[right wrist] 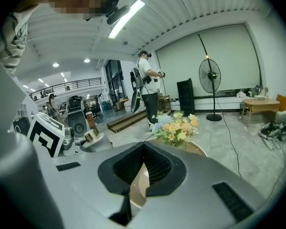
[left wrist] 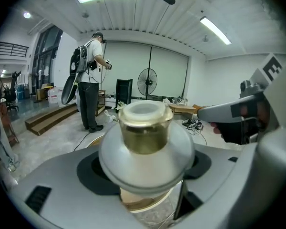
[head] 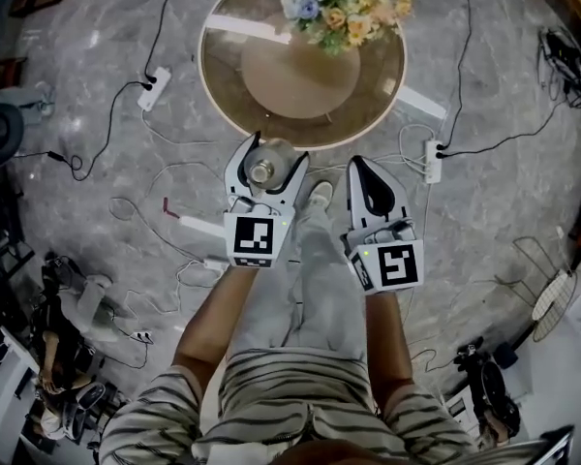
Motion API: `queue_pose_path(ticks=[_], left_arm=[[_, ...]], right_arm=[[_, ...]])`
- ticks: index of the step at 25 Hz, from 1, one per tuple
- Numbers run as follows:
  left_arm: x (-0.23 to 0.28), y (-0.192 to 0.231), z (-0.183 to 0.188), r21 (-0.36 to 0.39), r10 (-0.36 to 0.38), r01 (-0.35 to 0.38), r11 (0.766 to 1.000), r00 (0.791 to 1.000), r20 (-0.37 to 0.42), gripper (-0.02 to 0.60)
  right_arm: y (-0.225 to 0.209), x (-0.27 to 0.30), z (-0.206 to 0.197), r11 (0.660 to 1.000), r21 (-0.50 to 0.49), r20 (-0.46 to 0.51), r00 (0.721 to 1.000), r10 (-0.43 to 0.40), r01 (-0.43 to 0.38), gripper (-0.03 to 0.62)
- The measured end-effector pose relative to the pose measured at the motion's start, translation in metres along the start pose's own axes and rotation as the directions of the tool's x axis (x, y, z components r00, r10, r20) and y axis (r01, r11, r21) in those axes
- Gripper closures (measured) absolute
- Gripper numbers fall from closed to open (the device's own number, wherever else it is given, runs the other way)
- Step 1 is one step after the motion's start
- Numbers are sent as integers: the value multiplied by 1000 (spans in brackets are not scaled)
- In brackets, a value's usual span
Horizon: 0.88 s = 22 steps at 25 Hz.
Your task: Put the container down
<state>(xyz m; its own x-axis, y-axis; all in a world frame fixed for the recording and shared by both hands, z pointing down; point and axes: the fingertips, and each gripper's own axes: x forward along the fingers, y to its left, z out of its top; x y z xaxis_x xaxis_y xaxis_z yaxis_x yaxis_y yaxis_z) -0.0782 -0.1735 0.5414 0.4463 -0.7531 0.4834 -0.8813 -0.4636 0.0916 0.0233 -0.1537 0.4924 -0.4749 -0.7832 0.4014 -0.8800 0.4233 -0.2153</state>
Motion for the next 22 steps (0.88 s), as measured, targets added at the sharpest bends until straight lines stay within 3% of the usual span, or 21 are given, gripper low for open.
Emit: queue_pose_path(ticks=[11, 22], left_arm=[[51, 12, -54, 52, -15, 16, 999, 999, -33, 250], [94, 0, -112, 106, -16, 24, 994, 997, -76, 250]], right_arm=[[-26, 22, -43, 997, 59, -4, 998, -59, 59, 586], [-37, 25, -91, 995, 81, -36, 997, -62, 64, 586]])
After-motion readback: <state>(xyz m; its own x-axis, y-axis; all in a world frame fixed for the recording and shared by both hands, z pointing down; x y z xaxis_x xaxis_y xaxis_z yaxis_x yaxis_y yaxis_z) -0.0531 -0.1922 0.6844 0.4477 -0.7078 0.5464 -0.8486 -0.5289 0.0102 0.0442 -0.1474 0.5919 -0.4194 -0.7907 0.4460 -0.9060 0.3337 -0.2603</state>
